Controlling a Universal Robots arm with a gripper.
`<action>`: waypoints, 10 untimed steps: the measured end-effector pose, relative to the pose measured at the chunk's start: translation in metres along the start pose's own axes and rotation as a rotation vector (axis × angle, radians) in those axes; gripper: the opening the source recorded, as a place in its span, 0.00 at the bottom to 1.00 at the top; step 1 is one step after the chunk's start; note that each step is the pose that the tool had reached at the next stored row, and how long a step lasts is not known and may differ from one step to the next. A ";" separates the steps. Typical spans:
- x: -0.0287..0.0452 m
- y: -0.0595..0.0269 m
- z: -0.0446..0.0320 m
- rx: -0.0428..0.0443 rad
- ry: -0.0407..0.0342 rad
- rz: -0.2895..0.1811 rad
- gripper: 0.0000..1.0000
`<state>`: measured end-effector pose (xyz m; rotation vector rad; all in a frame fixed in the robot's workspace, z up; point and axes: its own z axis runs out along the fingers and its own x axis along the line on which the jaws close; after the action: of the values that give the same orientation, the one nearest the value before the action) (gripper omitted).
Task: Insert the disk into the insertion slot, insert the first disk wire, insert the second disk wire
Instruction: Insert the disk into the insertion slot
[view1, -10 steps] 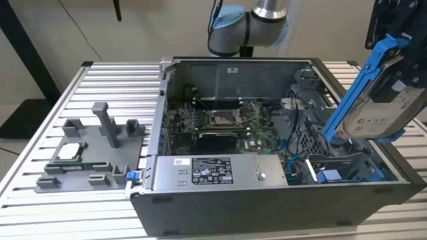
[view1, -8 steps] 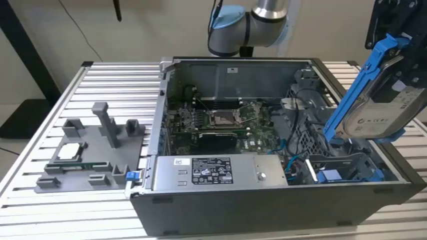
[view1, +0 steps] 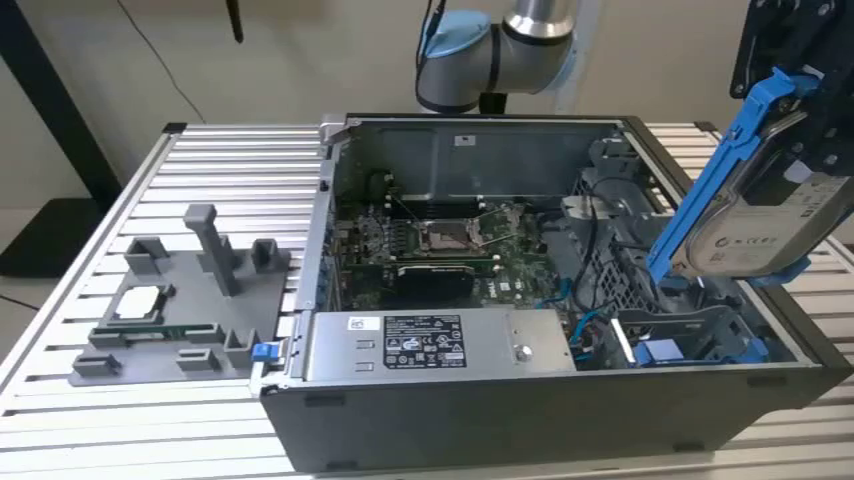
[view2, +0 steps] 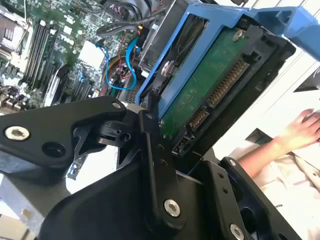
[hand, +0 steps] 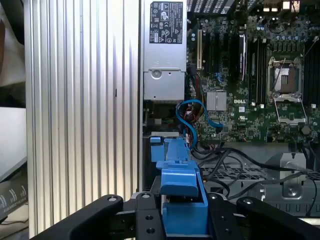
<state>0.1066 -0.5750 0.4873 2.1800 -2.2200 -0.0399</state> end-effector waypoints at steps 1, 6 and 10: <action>0.0000 0.0000 0.0003 0.0000 -0.0001 0.000 0.00; 0.0000 -0.0002 0.0045 0.0000 -0.0001 0.000 0.00; -0.0001 -0.0006 0.0100 0.0000 -0.0001 0.000 0.00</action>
<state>0.1067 -0.5750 0.4773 2.1800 -2.2200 -0.0400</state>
